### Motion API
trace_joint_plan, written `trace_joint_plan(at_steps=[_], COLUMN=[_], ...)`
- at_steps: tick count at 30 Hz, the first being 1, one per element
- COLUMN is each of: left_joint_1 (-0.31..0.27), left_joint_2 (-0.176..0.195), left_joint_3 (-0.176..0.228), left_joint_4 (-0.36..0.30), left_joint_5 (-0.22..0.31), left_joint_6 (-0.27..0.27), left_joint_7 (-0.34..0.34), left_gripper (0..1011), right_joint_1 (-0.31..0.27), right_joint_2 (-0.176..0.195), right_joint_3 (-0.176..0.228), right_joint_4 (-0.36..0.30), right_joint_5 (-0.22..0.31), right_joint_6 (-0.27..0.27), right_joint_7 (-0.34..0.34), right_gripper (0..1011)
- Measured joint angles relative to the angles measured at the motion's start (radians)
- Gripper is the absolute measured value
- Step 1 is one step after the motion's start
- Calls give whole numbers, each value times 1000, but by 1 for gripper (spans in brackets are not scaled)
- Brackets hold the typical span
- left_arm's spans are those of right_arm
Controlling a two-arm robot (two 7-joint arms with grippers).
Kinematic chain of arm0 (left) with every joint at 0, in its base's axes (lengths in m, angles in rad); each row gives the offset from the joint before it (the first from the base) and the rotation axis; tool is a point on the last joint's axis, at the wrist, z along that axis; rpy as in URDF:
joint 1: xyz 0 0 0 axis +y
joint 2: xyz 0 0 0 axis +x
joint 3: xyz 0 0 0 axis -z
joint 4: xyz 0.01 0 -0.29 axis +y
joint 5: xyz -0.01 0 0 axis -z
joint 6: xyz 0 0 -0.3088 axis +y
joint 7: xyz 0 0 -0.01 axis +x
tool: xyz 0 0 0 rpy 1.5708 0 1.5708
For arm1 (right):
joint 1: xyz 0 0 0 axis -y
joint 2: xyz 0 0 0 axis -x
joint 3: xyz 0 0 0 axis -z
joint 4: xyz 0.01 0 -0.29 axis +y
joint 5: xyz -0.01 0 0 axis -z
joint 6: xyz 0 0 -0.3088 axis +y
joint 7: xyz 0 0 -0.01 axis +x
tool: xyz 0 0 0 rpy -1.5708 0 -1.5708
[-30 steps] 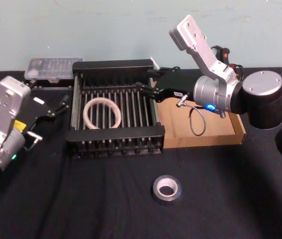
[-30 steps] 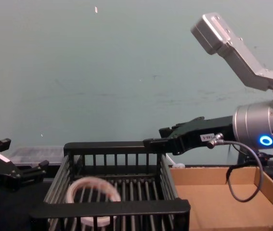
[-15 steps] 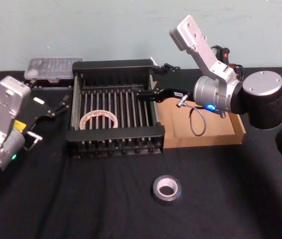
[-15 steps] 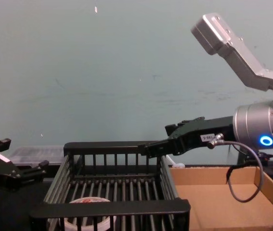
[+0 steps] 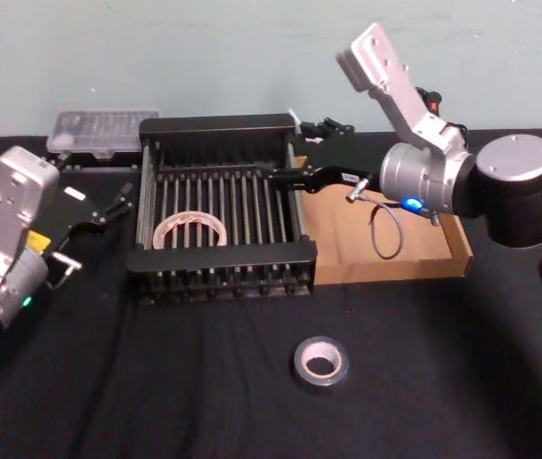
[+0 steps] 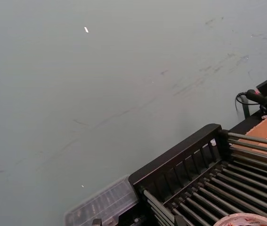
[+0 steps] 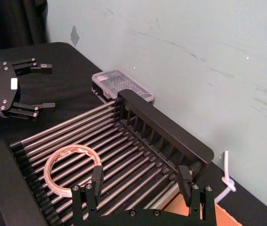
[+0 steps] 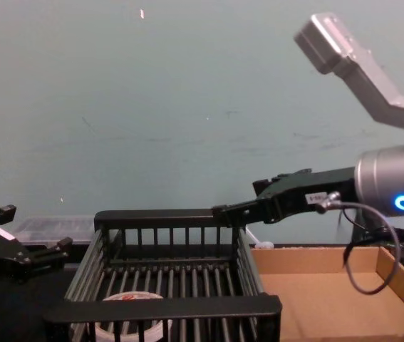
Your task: Pick up the white tape and place it into the black box , Pick up the silver tape and place it into the brown box.
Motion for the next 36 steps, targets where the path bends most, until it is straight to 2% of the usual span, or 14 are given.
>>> trace_joint_plan(at_steps=[6,9,12,16,19,21,28,36], left_joint_1=[0,0,0,0,0,0,0,0], left_joint_2=[0,0,0,0,0,0,0,0], left_joint_3=[0,0,0,0,0,0,0,0], left_joint_4=[0,0,0,0,0,0,0,0], left_joint_5=[0,0,0,0,0,0,0,0], left_joint_6=[0,0,0,0,0,0,0,0], left_joint_7=[0,0,0,0,0,0,0,0], left_gripper=[1001,1001,1001,1001,1001,1001,1001,1002], right_joint_1=[-32,-60,-102,-140,-192,-213,-290,-323], right_joint_2=[36,67,113,153,202,223,310,353], right_joint_3=[28,48,70,89,109,115,114,79], right_joint_4=[-59,-105,-163,-208,-262,-280,-351,-378], right_joint_5=[29,53,82,106,133,143,176,194], right_joint_6=[26,38,50,58,67,71,84,105], right_joint_7=[1,4,9,11,12,14,42,61], right_gripper=[1002,1002,1002,1002,1002,1002,1002,1002])
